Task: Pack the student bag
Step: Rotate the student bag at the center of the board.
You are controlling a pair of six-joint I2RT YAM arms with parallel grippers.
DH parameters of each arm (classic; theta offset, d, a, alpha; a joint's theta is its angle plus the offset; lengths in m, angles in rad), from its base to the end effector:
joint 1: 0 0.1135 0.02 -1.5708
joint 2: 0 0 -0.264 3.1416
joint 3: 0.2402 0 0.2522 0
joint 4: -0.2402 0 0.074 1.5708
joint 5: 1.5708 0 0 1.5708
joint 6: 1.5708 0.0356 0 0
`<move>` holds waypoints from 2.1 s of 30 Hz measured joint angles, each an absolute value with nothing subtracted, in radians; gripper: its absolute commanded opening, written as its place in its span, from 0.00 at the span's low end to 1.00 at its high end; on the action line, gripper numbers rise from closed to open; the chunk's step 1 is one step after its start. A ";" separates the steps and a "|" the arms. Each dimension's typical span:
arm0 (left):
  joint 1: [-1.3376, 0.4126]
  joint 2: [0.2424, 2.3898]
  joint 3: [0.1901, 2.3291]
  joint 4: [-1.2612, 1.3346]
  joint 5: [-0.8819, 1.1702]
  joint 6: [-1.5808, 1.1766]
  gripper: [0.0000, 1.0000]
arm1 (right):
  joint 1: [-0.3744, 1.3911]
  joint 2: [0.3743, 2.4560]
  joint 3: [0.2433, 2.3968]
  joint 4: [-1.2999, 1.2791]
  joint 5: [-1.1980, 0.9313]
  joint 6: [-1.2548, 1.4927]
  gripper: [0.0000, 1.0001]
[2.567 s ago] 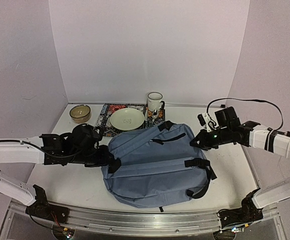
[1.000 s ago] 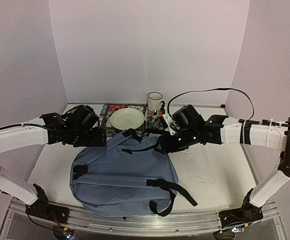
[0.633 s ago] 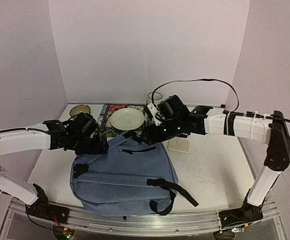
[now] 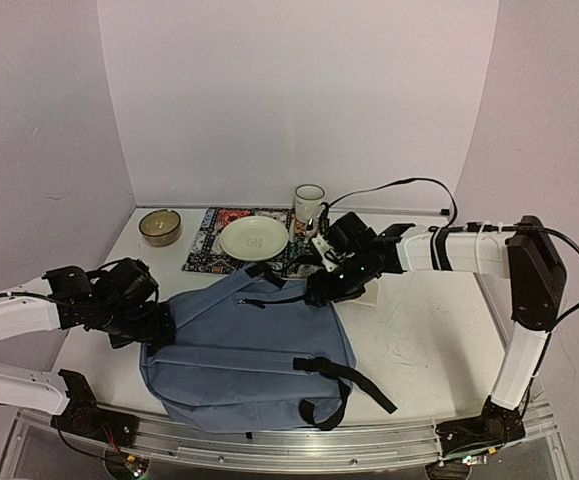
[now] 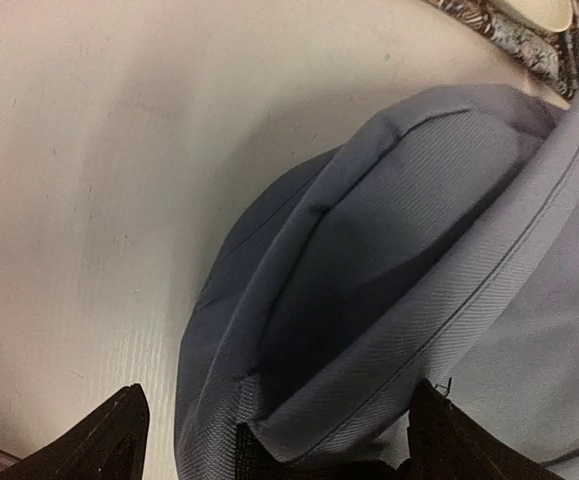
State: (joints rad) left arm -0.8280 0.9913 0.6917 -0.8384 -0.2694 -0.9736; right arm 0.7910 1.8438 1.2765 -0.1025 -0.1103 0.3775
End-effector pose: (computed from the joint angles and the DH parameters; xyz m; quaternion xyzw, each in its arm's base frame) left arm 0.1237 -0.1207 0.2211 -0.0991 0.9632 -0.0853 0.2349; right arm 0.2896 0.2984 0.2188 -0.2080 0.8748 0.2812 0.3353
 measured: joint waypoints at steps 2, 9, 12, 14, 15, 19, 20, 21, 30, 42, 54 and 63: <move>-0.828 1.003 0.670 -0.837 -0.255 -0.987 0.64 | 0.793 1.848 1.255 -0.095 -0.132 0.386 0.33; -0.828 1.051 0.691 -0.820 -0.268 -0.983 0.00 | 0.814 1.821 1.207 -0.037 -0.175 0.414 0.00; -0.828 1.111 0.764 -0.846 -0.325 -0.948 0.00 | 0.839 1.782 1.178 -0.039 -0.174 0.429 0.00; -0.821 1.160 0.829 -0.861 -0.369 -0.911 0.00 | 0.865 1.752 1.156 -0.047 -0.172 0.441 0.00; -0.816 1.185 0.863 -0.869 -0.388 -0.893 0.00 | 0.880 1.739 1.148 -0.053 -0.172 0.447 0.00; -0.766 1.291 1.014 -0.889 -0.452 -0.790 0.00 | 0.955 1.699 1.137 -0.074 -0.171 0.471 0.00; -0.748 1.320 1.054 -0.891 -0.467 -0.761 0.00 | 0.978 1.695 1.137 -0.075 -0.171 0.477 0.00; -0.731 1.347 1.091 -0.891 -0.480 -0.732 0.00 | 1.002 1.694 1.137 -0.074 -0.170 0.482 0.00; -0.651 1.490 1.264 -0.867 -0.528 -0.517 0.00 | 1.239 1.804 1.256 -0.003 -0.132 0.563 0.00; -0.634 1.503 1.194 -0.651 -0.552 -0.426 0.53 | 1.301 1.883 1.369 -0.012 -0.178 0.545 0.47; -0.634 1.225 1.101 -0.640 -0.431 -0.559 0.70 | 1.178 1.723 1.372 -0.114 -0.063 0.431 0.55; -0.721 1.205 0.976 -0.680 -0.286 -0.695 0.73 | 1.088 1.859 1.514 -0.095 -0.078 0.295 0.55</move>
